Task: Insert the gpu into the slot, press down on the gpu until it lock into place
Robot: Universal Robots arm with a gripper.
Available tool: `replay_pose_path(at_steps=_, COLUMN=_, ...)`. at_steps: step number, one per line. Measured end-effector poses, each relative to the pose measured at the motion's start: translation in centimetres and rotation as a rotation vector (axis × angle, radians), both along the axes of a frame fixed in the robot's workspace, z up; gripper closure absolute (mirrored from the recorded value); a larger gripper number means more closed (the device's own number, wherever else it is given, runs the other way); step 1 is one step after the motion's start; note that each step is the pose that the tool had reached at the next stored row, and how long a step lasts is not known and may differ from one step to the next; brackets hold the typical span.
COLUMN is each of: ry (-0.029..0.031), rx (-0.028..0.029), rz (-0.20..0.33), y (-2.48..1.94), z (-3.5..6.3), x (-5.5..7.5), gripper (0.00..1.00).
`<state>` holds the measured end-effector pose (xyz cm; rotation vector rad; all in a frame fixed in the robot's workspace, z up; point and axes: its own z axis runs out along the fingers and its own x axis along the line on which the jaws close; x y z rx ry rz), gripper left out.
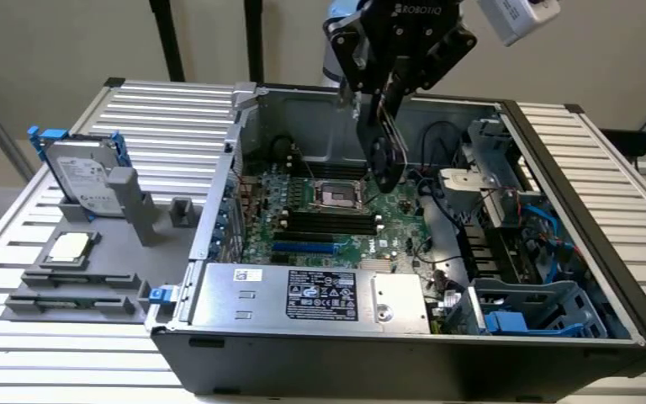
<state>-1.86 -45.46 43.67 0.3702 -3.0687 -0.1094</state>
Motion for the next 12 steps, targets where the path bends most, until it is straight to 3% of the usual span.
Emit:
replay_pose_path(at_steps=11, ry=0.0, rx=-0.0001, rz=0.202, y=0.0, z=-0.33, x=0.0, gripper=0.74)
replay_pose_path(at_steps=12, ry=0.0, rx=-0.0001, rz=0.256, y=0.0, z=-0.46, x=0.0, gripper=0.74)
